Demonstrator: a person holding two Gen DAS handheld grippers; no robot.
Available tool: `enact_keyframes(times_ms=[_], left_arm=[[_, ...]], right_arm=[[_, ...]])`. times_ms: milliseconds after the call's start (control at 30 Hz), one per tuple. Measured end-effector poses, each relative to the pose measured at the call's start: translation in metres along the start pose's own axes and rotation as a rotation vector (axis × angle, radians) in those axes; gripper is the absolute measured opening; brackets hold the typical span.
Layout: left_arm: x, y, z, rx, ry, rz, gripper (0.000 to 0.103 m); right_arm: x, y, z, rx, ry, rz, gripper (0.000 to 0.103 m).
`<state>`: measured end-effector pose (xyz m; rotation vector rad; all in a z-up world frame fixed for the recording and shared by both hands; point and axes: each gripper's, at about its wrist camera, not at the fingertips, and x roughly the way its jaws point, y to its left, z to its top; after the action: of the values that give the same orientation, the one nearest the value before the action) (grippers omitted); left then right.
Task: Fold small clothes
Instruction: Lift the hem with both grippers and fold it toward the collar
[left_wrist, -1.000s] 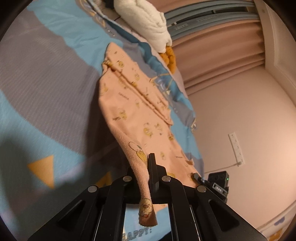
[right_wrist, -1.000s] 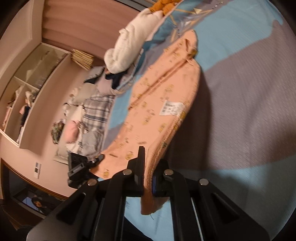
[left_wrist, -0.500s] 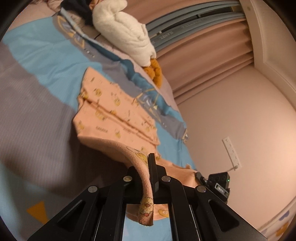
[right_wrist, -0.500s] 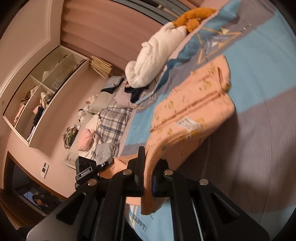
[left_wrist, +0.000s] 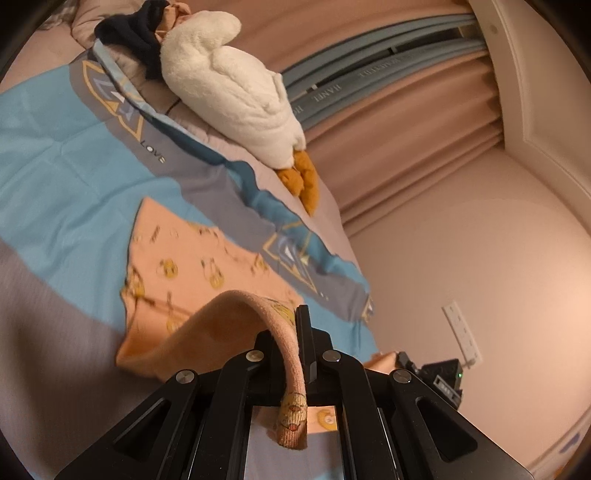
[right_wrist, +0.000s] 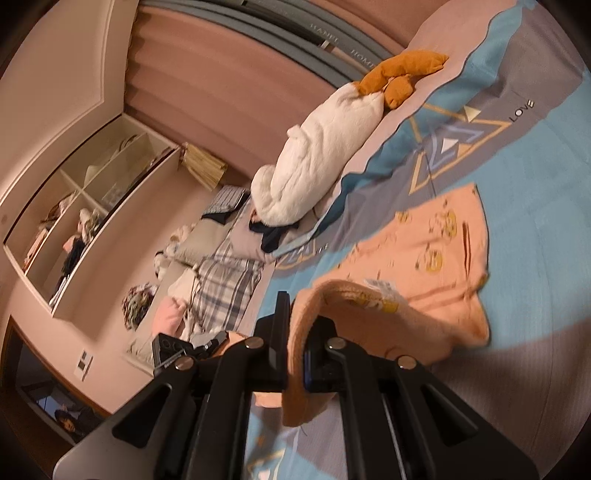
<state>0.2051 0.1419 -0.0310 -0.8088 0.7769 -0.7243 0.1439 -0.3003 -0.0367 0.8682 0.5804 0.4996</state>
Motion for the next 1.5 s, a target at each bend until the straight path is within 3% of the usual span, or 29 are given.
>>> enact_keyframes(times_ms=[500, 933, 1200, 1333, 1433, 1500], left_arm=[[0.075, 0.052, 0.055, -0.049, 0.045, 0.124, 0.001], [0.112, 0.090, 0.074, -0.125, 0.056, 0.216, 0.001], [0.127, 0.094, 0.077, -0.091, 0.145, 0.269, 0.001], [0.130, 0.102, 0.084, -0.142, 0.163, 0.251, 0.001], [0.136, 0.114, 0.089, -0.239, 0.172, 0.258, 0.001], [0.139, 0.130, 0.090, -0.369, 0.164, 0.255, 0.001]], right_arm=[[0.069, -0.060, 0.060, 0.089, -0.016, -0.135, 0.006], [0.093, -0.121, 0.072, 0.228, -0.025, -0.225, 0.006], [0.104, -0.134, 0.074, 0.258, 0.077, -0.244, 0.011], [0.110, -0.137, 0.080, 0.287, 0.116, -0.255, 0.011], [0.113, -0.152, 0.085, 0.421, 0.099, -0.214, 0.011], [0.114, -0.163, 0.086, 0.519, 0.073, -0.183, 0.011]])
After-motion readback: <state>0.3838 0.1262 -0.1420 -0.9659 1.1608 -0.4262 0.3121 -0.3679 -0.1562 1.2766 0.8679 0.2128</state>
